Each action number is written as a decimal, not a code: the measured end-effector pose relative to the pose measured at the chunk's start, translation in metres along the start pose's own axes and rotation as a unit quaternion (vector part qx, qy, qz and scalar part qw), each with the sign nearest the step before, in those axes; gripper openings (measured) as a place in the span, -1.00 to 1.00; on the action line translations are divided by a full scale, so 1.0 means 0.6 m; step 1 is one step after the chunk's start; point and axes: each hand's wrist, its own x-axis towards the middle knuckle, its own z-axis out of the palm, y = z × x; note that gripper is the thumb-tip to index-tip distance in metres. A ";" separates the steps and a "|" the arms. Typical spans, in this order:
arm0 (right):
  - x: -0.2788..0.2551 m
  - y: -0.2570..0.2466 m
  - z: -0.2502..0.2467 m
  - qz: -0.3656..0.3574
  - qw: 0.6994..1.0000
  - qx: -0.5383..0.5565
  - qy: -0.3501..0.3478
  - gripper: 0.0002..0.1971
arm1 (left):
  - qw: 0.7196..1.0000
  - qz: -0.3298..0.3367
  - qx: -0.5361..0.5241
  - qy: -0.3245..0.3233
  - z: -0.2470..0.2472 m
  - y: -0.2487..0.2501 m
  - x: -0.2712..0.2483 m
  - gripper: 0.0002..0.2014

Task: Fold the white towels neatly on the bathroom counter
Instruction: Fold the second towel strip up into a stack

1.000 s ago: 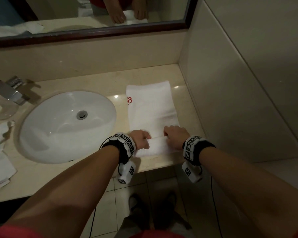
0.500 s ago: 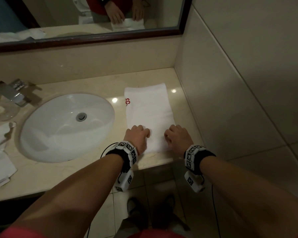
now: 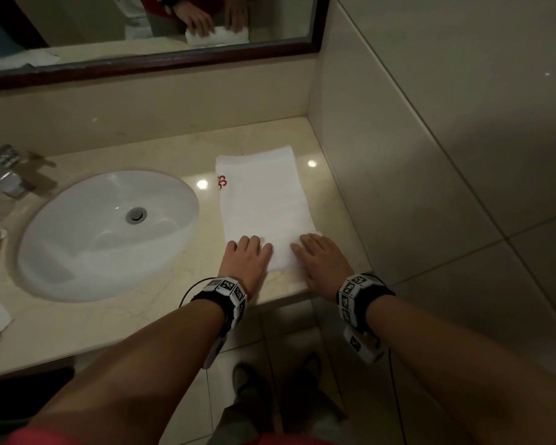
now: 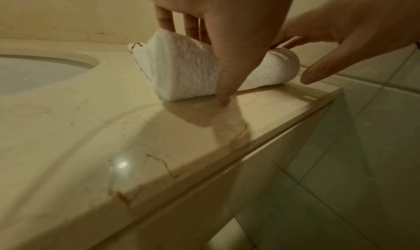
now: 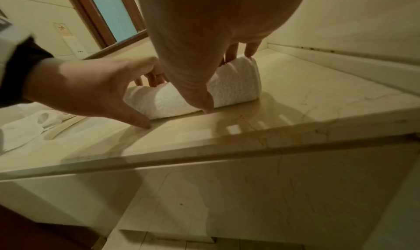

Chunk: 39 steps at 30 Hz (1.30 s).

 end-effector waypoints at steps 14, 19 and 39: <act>-0.002 -0.006 0.002 0.005 1.000 -0.006 0.014 -0.27 | 0.998 -0.020 -0.037 -0.044 -0.018 0.004 0.001 -0.42; 0.004 -0.010 -0.009 -0.005 1.000 -0.015 -0.013 -0.37 | 0.990 -0.010 -0.117 -0.077 -0.022 -0.012 0.002 -0.42; 0.082 0.003 -0.069 0.009 0.983 0.076 -0.165 -0.54 | 0.913 -0.077 -0.350 -0.193 -0.033 -0.077 0.044 -0.58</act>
